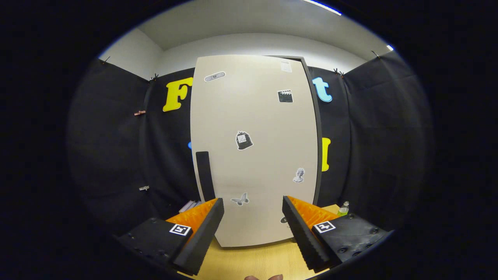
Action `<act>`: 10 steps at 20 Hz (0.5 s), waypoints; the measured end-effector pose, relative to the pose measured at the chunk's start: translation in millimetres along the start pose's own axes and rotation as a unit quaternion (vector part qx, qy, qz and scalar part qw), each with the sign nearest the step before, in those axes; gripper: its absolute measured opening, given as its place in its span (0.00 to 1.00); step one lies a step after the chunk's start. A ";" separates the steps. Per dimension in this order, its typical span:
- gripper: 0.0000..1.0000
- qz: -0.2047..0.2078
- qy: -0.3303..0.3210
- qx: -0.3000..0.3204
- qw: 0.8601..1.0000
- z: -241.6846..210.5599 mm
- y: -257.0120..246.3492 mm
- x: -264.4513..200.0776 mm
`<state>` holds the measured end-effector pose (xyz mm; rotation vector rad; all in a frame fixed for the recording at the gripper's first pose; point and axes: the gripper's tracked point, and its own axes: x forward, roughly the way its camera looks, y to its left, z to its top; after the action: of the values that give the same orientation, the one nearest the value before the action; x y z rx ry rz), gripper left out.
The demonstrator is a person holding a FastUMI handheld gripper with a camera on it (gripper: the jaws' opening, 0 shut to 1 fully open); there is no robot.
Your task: Open the shoe cabinet door, grab the shoes and put them into the shoe cabinet, then close the shoe cabinet door.
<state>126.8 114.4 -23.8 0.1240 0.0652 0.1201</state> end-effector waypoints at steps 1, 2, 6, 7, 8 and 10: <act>0.98 0.000 0.000 -0.001 1.000 0.2 -0.5 -1.1; 0.98 -0.001 -0.001 -0.001 1.000 0.1 -1.2 -0.7; 0.98 -0.005 -0.002 0.003 1.000 1.9 -2.8 -4.8; 0.98 -0.005 -0.004 0.004 1.000 3.0 -3.2 -6.2; 0.98 -0.006 -0.005 0.005 1.000 3.2 -3.1 -6.2; 0.98 -0.007 -0.006 0.004 1.000 3.7 -3.8 -7.0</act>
<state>120.6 109.3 -20.3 0.1314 0.0542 0.1045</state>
